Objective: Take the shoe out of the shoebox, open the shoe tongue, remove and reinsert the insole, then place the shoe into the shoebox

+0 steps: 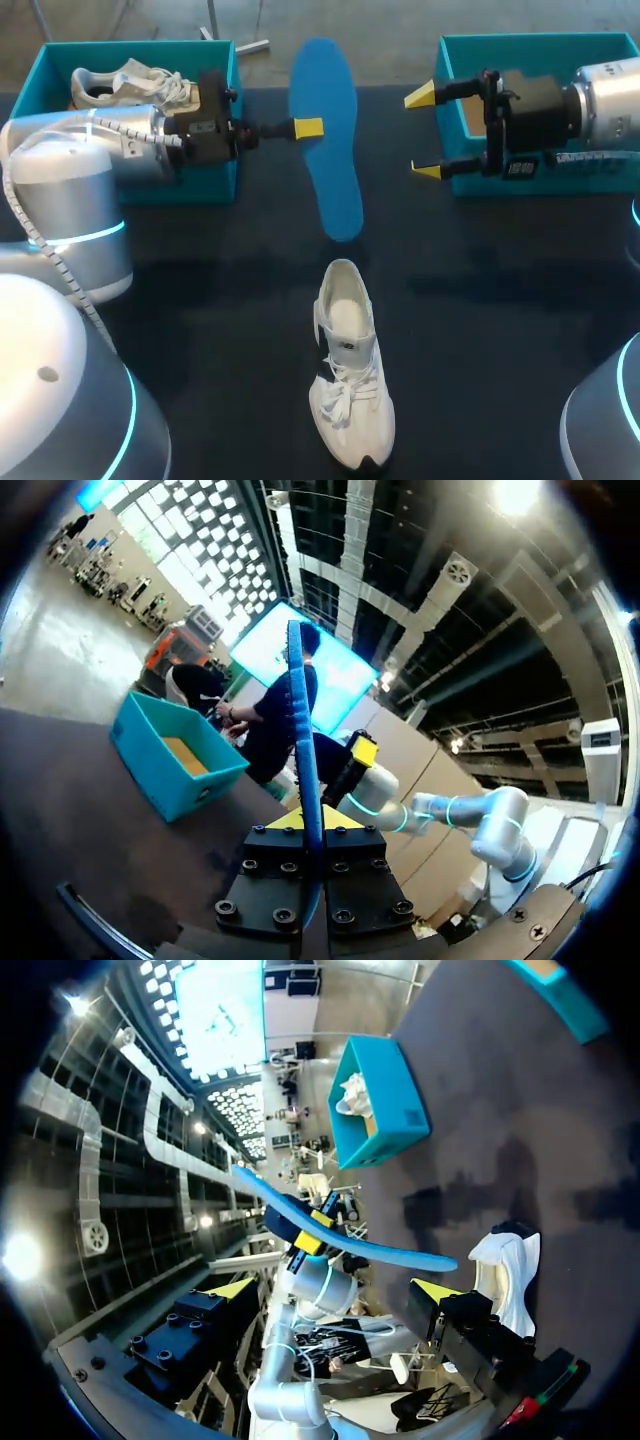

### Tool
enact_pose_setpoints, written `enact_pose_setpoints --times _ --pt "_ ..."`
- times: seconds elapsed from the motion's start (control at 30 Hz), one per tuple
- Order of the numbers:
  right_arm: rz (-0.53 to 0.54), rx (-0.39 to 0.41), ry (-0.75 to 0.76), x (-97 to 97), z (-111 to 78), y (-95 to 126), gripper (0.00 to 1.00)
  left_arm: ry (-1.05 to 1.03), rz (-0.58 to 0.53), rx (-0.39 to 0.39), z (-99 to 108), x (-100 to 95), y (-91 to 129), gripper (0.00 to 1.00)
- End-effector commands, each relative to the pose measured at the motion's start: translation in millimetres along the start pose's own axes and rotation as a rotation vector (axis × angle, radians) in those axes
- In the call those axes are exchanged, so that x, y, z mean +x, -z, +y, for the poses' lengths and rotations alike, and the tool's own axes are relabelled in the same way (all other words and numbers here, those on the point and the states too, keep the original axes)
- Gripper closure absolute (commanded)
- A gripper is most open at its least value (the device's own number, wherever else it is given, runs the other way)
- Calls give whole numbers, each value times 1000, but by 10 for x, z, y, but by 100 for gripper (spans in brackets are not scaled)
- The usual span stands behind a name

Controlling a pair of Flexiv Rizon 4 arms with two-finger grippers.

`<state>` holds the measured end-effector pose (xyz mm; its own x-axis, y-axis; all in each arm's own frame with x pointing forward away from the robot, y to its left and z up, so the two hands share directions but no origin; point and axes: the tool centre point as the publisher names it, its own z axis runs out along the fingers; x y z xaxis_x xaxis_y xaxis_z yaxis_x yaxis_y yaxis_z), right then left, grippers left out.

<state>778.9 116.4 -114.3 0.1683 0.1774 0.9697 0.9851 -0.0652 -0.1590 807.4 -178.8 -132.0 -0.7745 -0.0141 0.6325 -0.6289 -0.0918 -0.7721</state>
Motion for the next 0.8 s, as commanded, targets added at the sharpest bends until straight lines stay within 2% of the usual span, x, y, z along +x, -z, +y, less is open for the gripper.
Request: enact_pose_setpoints --times 0.03,0.1,0.57,0.6,0.8 --pt "-2 -1 0 1 7 -20 0 -737 0 71 -32 69 -44 100" --pt "-2 -1 0 1 7 -20 0 -834 -49 100 -93 64 -52 100" --pt "-2 -1 0 1 7 -20 0 -834 -49 100 -93 64 -52 100" --pt "-2 -1 0 1 7 -20 0 -891 -7 102 -92 82 -59 100" --pt "-2 -1 0 1 7 -20 0 -1328 17 77 -230 204 10 100"
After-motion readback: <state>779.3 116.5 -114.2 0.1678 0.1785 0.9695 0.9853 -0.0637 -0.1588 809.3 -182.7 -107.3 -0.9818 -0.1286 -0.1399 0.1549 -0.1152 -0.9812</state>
